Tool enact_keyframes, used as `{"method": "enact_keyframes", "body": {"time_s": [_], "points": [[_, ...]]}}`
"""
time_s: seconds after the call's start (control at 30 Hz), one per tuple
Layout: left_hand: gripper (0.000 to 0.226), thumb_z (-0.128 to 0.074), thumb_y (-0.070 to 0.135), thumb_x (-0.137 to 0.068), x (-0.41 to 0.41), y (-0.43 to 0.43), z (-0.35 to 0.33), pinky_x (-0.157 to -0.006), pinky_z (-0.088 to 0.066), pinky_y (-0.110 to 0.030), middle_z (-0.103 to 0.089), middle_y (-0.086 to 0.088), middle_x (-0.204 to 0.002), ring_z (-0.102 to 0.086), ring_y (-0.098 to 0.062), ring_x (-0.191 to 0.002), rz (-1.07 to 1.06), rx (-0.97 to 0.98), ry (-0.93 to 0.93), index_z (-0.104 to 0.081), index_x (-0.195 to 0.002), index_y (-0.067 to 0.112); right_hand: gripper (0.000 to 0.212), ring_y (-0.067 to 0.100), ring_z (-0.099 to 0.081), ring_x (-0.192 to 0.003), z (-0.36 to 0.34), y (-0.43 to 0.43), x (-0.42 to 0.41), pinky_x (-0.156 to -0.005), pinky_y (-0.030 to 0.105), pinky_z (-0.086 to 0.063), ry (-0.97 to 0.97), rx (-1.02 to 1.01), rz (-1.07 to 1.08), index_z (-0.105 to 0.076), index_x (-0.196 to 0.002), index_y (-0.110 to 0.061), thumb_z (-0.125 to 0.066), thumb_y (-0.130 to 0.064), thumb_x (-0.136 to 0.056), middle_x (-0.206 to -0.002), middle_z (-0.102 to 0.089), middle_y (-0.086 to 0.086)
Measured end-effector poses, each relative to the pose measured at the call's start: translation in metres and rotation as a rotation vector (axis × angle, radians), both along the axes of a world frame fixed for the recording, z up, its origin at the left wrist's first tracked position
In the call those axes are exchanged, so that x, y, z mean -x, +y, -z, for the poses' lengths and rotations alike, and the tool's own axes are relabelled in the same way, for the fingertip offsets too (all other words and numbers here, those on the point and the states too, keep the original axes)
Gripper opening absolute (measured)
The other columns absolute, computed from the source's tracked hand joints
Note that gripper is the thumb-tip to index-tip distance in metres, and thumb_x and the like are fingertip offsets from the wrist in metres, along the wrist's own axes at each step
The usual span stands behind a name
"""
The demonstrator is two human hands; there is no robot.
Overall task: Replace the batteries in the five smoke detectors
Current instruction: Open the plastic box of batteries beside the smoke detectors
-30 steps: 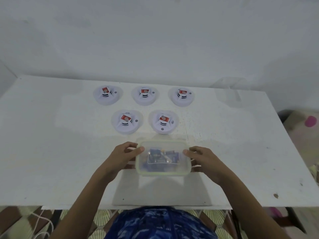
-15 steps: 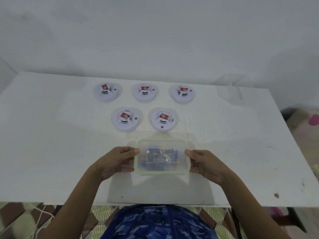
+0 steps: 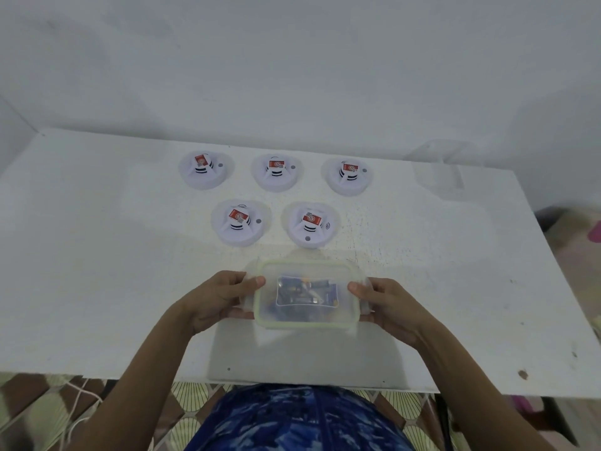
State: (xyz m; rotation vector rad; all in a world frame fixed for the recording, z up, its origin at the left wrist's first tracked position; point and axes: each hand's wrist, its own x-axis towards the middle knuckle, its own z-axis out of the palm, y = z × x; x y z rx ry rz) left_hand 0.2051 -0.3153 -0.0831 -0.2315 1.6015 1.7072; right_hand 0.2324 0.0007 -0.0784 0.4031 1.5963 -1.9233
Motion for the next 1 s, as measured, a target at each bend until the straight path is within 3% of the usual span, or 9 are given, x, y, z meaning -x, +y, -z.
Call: {"method": "enact_keyframes", "body": {"time_s": [0.13, 0.2, 0.33, 0.47, 0.57, 0.67, 0.8, 0.9, 1.0], "points": [[0.07, -0.076, 0.054, -0.061, -0.002, 0.0, -0.004, -0.081, -0.058, -0.042, -0.07, -0.012, -0.111, -0.066, -0.029, -0.102, 0.022, 0.07, 0.032, -0.066, -0.114, 0.01, 0.043, 0.034, -0.064, -0.106, 0.0, 0.0, -0.003, -0.086, 0.044, -0.055, -0.057, 0.034, 0.03, -0.056, -0.118, 0.004, -0.067, -0.022, -0.086, -0.121, -0.063, 0.02], [0.07, -0.073, 0.061, -0.061, -0.003, 0.0, -0.007, -0.071, -0.058, -0.037, -0.071, -0.009, -0.102, -0.067, -0.023, -0.087, 0.059, 0.129, 0.058, -0.066, -0.111, 0.012, 0.037, 0.032, -0.066, -0.1, -0.003, 0.0, -0.003, -0.083, 0.043, -0.056, -0.021, -0.025, 0.032, -0.057, -0.114, -0.007, -0.071, -0.023, -0.083, -0.119, -0.064, 0.018], [0.067, -0.071, 0.06, -0.063, -0.005, -0.001, -0.016, -0.067, -0.057, -0.035, -0.072, -0.008, -0.096, -0.069, -0.021, -0.08, 0.18, 0.164, 0.028, -0.063, -0.114, 0.016, 0.052, 0.021, -0.063, -0.105, -0.02, -0.006, 0.007, -0.082, 0.035, -0.055, 0.251, -0.344, -0.111, -0.052, -0.128, -0.032, -0.07, -0.026, -0.08, -0.123, -0.061, -0.004], [0.063, -0.078, 0.045, -0.066, -0.001, -0.002, -0.022, -0.074, -0.059, -0.044, -0.071, -0.015, -0.102, -0.07, -0.033, -0.083, 0.181, 0.139, 0.053, -0.061, -0.115, 0.01, 0.04, 0.008, -0.055, -0.105, -0.03, -0.02, 0.012, -0.084, 0.02, -0.046, 0.415, -0.519, -0.199, -0.053, -0.129, -0.027, -0.06, -0.015, -0.091, -0.122, -0.058, -0.011], [0.071, -0.082, 0.049, -0.06, 0.004, -0.002, -0.023, -0.077, -0.057, -0.047, -0.064, -0.017, -0.096, -0.068, -0.033, -0.082, 0.053, 0.112, 0.041, -0.062, -0.111, 0.003, 0.036, 0.007, -0.055, -0.09, -0.026, -0.023, 0.011, -0.077, 0.02, -0.045, 0.385, -0.657, -0.191, -0.055, -0.126, -0.031, -0.06, -0.039, -0.091, -0.108, -0.059, -0.008], [0.076, -0.087, 0.051, -0.055, 0.008, -0.002, -0.021, -0.089, -0.054, -0.043, -0.067, -0.014, -0.108, -0.067, -0.027, -0.092, -0.082, 0.009, 0.107, -0.064, -0.114, 0.01, 0.044, 0.009, -0.059, -0.086, -0.019, -0.02, 0.011, -0.076, 0.024, -0.048, 0.318, -0.756, -0.241, -0.056, -0.122, -0.034, -0.058, -0.058, -0.085, -0.095, -0.061, -0.005], [0.079, -0.088, 0.041, -0.057, 0.008, 0.005, -0.021, -0.097, -0.047, -0.041, -0.065, -0.009, -0.123, -0.064, -0.026, -0.112, -0.21, -0.143, 0.167, -0.059, -0.124, 0.013, 0.048, 0.013, -0.068, -0.073, -0.023, -0.02, 0.01, -0.064, 0.026, -0.056, 0.215, -0.673, -0.318, -0.058, -0.118, -0.025, -0.057, -0.059, -0.085, -0.09, -0.07, -0.003], [0.058, -0.083, 0.028, -0.068, 0.004, 0.015, -0.019, -0.09, -0.054, -0.047, -0.066, -0.01, -0.118, -0.066, -0.027, -0.107, -0.102, -0.012, 0.112, -0.061, -0.12, 0.015, 0.035, 0.021, -0.07, -0.065, -0.026, -0.024, 0.006, -0.066, 0.03, -0.055, 0.134, -0.536, -0.363, -0.057, -0.11, -0.018, -0.059, -0.045, -0.089, -0.076, -0.073, 0.005], [0.043, -0.077, 0.023, -0.078, 0.0, 0.024, -0.014, -0.086, -0.055, -0.049, -0.069, -0.013, -0.111, -0.065, -0.033, -0.105, 0.035, 0.072, 0.053, -0.061, -0.116, 0.011, 0.035, 0.028, -0.072, -0.073, -0.025, -0.027, -0.001, -0.074, 0.038, -0.057, 0.088, -0.434, -0.384, -0.053, -0.108, -0.014, -0.06, -0.042, -0.089, -0.081, -0.074, 0.012]]}}
